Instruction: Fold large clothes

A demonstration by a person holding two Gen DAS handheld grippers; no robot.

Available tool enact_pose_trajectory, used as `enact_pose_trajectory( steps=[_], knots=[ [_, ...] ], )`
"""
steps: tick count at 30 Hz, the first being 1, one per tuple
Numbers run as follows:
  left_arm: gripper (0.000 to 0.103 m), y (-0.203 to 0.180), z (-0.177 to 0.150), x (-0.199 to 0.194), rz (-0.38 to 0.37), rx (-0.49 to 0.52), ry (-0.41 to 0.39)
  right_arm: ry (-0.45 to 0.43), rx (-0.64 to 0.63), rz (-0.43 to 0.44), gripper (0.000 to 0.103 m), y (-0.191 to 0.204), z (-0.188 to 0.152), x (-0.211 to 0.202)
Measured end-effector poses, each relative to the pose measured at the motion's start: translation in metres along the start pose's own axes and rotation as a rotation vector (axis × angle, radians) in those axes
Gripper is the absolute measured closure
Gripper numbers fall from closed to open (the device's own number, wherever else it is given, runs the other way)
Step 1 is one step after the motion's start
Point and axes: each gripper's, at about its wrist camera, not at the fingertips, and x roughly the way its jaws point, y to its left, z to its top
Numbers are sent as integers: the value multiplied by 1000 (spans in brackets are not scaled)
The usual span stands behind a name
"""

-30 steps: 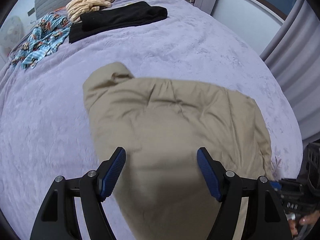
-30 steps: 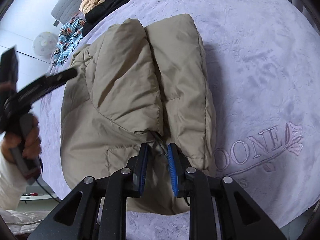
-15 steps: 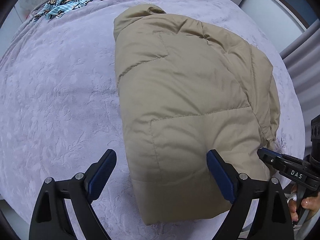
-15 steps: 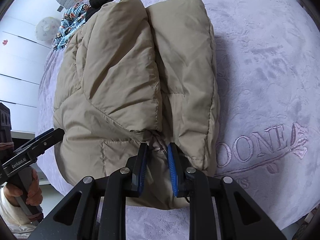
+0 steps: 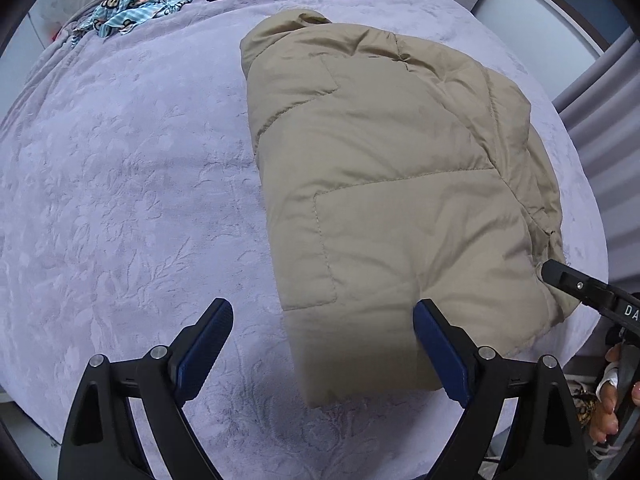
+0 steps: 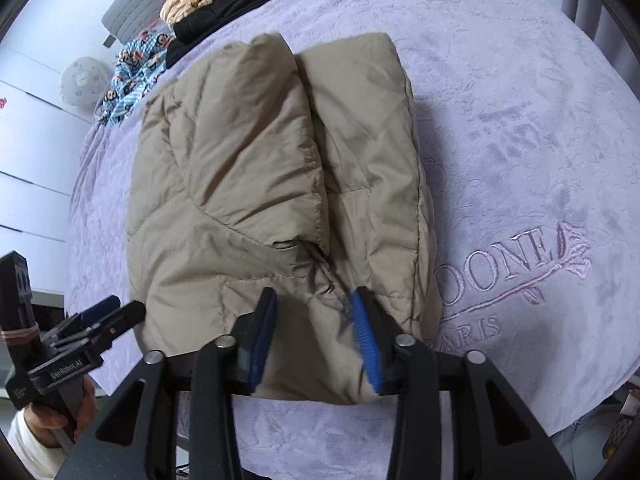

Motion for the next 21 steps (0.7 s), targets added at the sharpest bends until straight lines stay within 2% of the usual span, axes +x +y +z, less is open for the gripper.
enact_pose_trajectory(
  steps=[4,13,14,15,21],
  knots=[
    [10,9,-6,-6,-4,-2,-8,-48,-1,-10,45,12,-8,-14],
    [10,23,-8,-12,13,-37,-19,-77,7,-13,36,23,-16,-27],
    [10,25,-6,-12,15,-43,-21,-72,5,-13,35,24,-13,-27],
    [0,27,-3,-12,19,-51,-23,-69,2,-14,35,25,-11,-27],
    [0,31,22,-12,44,-92,-40,-37,-28,1,30,17,14,-25]
  ],
)
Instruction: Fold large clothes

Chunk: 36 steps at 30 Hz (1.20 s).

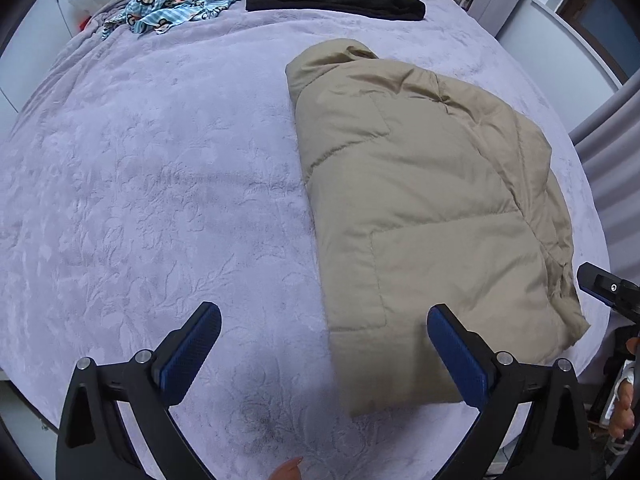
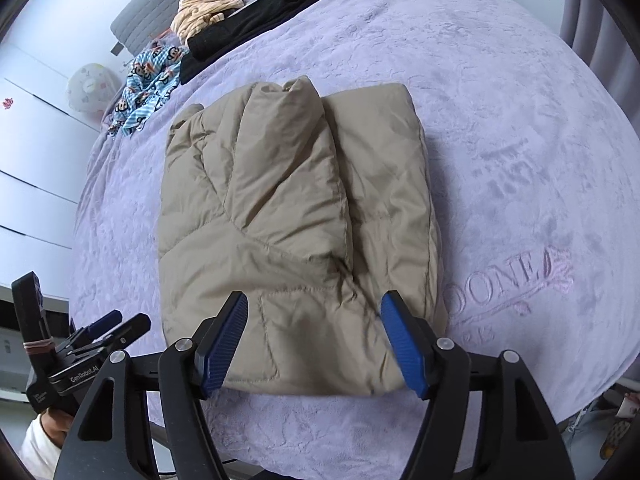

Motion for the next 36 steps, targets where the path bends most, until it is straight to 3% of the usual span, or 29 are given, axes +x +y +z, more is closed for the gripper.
enact_pose_trajectory(
  steps=[12,21,26,29,32,33,36],
  knots=[
    [0,-23,48,21,14,-35,41,64,-14,39,16,-31,67,22],
    [0,-31,59,37,25,-41,80,119,43,72,15,-64,87,44],
    [0,-24,67,39,-11,-63,73,127,60,90,15,-74,92,50],
    [0,-11,72,44,-84,-98,72,124,66,132,15,-80,95,53],
    [0,5,77,57,-229,-162,112,141,85,195,11,-88,97,62],
    [0,10,77,62,-273,-179,123,156,95,220,1,-92,98,67],
    [0,23,77,81,-413,-238,169,182,122,267,0,-101,97,81]
  ],
)
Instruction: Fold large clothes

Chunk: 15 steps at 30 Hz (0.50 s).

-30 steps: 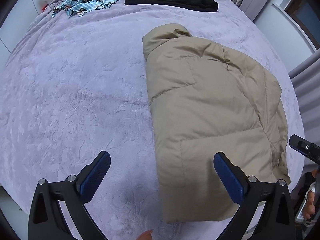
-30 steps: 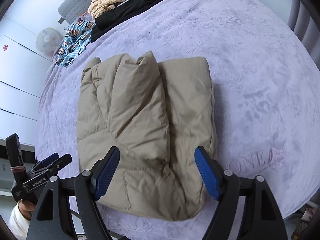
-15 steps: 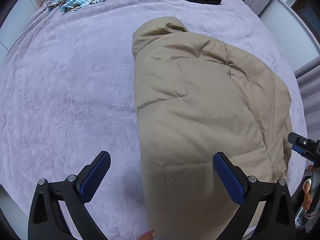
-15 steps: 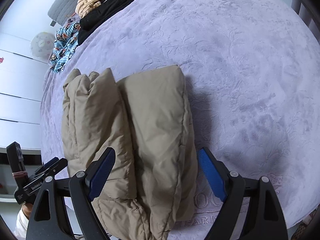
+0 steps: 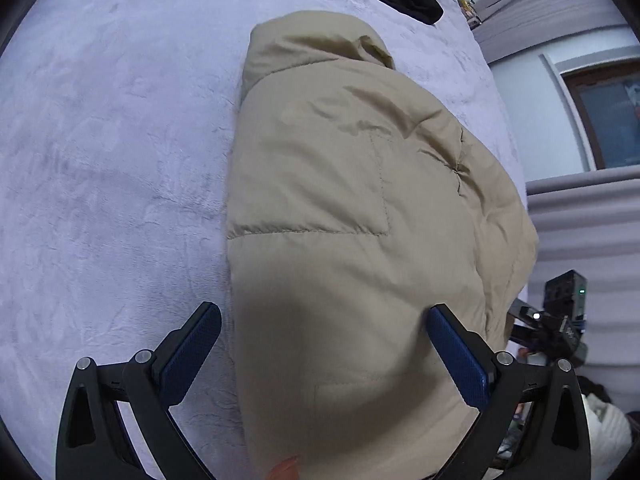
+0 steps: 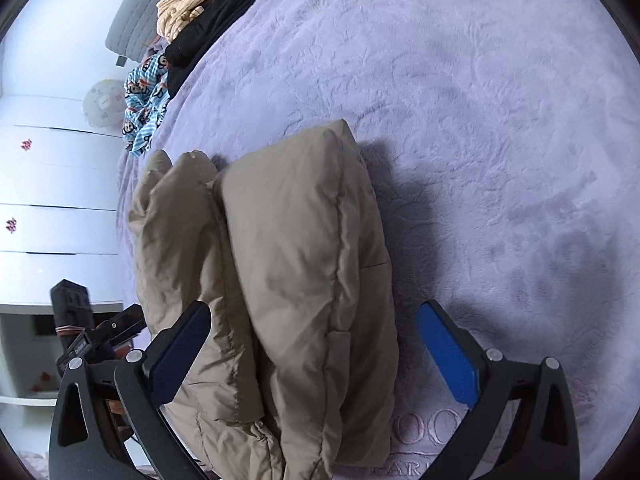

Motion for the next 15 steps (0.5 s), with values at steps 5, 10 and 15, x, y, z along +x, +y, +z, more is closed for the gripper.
enact_pose_trajectory(
  steps=[5,10,15],
  knots=[
    [0,29,11,20,-208,-79,49,49,60,126,0,-14,10,21],
    [0,46,19,38,-277,-84,88,98,14,322,0,6,15,31],
    [0,43,19,63,-313,-106,125,177,-67,183,0,17,26,60]
  ],
)
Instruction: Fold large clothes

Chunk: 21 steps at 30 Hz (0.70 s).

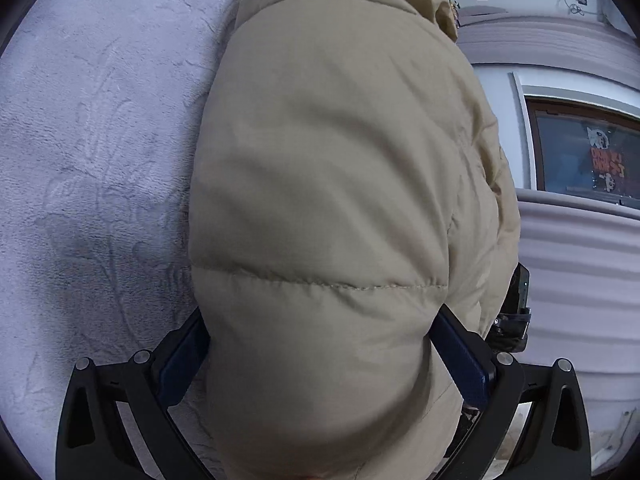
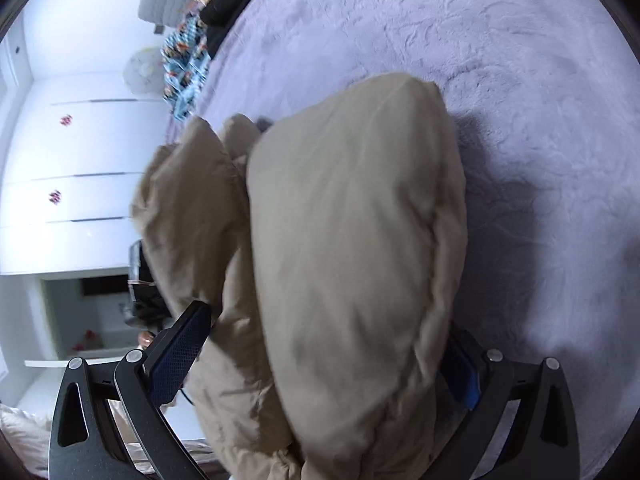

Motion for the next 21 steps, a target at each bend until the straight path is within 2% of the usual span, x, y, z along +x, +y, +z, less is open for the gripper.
enact_pose_trajectory(
  steps=[5,8,9,11,13,15,16,21],
  knots=[
    [0,-17,-5,7,71,-1,-36,42,66,-19,0,-9,11,25],
    [4,-36,-14,6,141,52,-74,31,103,-26,0,-13,9,25],
    [8,-44,-14,2,167,74,-85,31,111,-29,3,-14,7,24],
    [15,-56,-17,-3,192,100,-107,18,119,-17,17,-14,4,20],
    [21,-67,-22,-10,195,128,-131,3,116,2,37,-11,0,13],
    [25,-75,-26,-16,180,151,-151,-14,92,19,47,-3,-3,7],
    [25,-79,-28,-21,166,161,-160,-20,79,21,51,2,-4,6],
    [25,-82,-24,-57,132,208,-203,-50,-7,26,52,40,-10,3]
  ],
)
